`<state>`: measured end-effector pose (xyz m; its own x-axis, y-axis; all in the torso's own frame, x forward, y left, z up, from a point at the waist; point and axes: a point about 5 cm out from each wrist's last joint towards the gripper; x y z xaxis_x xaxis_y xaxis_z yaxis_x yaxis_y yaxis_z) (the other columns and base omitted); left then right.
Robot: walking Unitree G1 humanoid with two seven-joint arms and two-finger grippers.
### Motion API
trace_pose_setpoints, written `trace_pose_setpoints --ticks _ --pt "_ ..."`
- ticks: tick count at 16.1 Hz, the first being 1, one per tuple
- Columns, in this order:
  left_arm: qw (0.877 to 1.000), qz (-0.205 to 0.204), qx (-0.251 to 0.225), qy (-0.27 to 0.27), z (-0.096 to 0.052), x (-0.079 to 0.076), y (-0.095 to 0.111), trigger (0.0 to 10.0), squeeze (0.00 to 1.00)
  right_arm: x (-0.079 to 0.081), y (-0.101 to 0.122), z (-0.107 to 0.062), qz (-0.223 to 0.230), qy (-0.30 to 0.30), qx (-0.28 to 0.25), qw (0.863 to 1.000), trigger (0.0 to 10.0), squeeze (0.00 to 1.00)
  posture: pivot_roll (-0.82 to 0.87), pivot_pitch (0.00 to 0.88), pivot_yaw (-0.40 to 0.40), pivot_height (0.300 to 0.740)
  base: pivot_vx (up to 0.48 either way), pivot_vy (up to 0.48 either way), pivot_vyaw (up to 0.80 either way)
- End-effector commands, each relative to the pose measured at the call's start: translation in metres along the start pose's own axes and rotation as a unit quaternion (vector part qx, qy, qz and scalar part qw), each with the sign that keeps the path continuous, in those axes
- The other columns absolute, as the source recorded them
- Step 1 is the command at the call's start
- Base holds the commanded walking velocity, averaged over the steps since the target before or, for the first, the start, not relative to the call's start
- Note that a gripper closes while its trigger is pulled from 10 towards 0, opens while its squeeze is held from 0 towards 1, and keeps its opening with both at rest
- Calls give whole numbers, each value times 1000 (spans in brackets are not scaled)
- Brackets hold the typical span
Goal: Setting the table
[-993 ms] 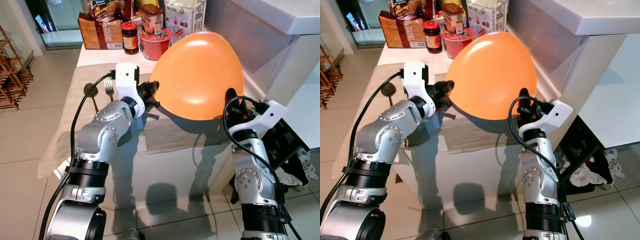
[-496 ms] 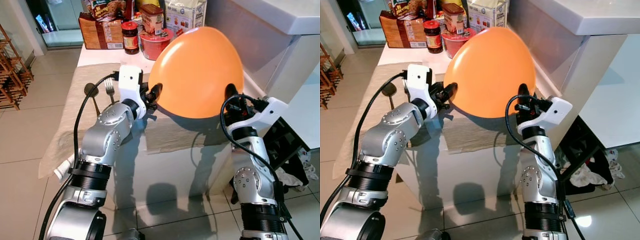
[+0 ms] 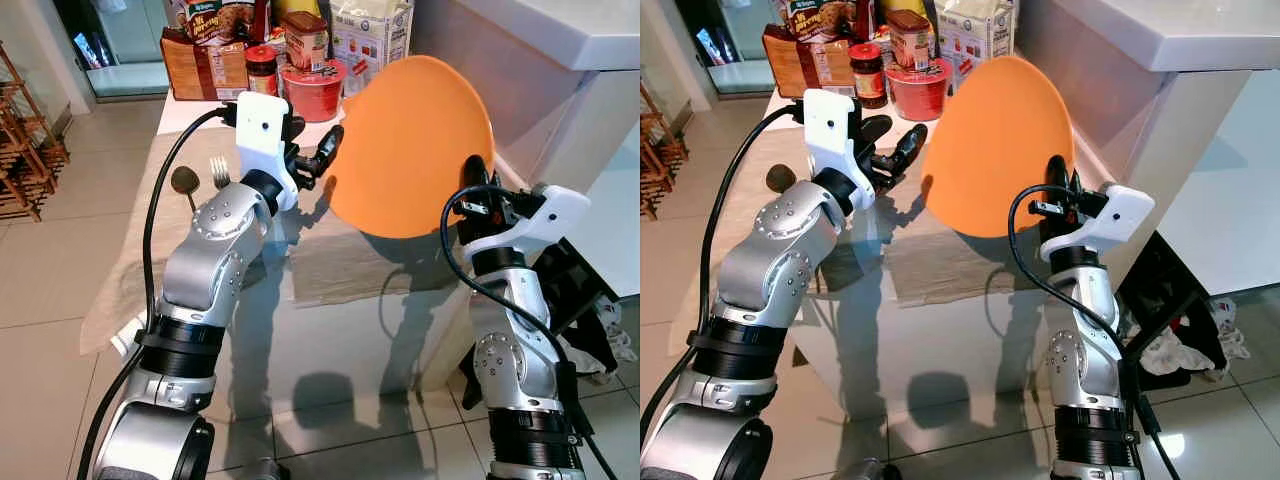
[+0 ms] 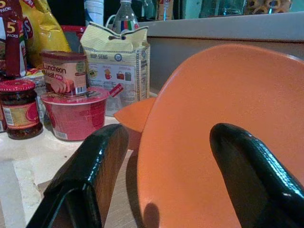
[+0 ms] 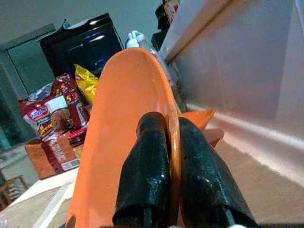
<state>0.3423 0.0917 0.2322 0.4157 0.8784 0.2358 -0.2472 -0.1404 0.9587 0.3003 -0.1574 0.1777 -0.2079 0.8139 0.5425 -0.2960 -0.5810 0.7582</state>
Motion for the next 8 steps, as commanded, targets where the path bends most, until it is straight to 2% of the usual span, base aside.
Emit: trace_pose_setpoints --ticks 1,3,5,8 --pt "1000 3 2 -3 -2 0 -2 10000 0 7 12 5 -36 16 -25 999 0 0 25 0 39 740 0 0 0" --pt "1000 -5 9 -7 -5 -5 -8 10000 0 16 25 12 -61 37 -51 996 0 0 24 0 39 740 0 0 0" --pt "1000 -8 13 -7 -8 -7 -13 10000 0 16 30 15 -63 39 -58 996 0 0 22 0 38 740 0 0 0" --pt "1000 23 12 -5 -12 -9 -20 10000 0 6 17 9 -63 21 -28 997 0 0 25 0 33 740 0 0 0"
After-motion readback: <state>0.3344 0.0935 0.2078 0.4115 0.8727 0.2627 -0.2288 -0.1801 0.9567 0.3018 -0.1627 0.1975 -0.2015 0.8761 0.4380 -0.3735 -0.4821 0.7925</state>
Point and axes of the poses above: a point about 5 cm out from each wrist's last joint towards the gripper, its own z axis pointing out of the wrist towards the gripper, its own y axis along the axis of the wrist's last joint, x = y × z, and after that the axes turned 15 degrees about z, right-handed
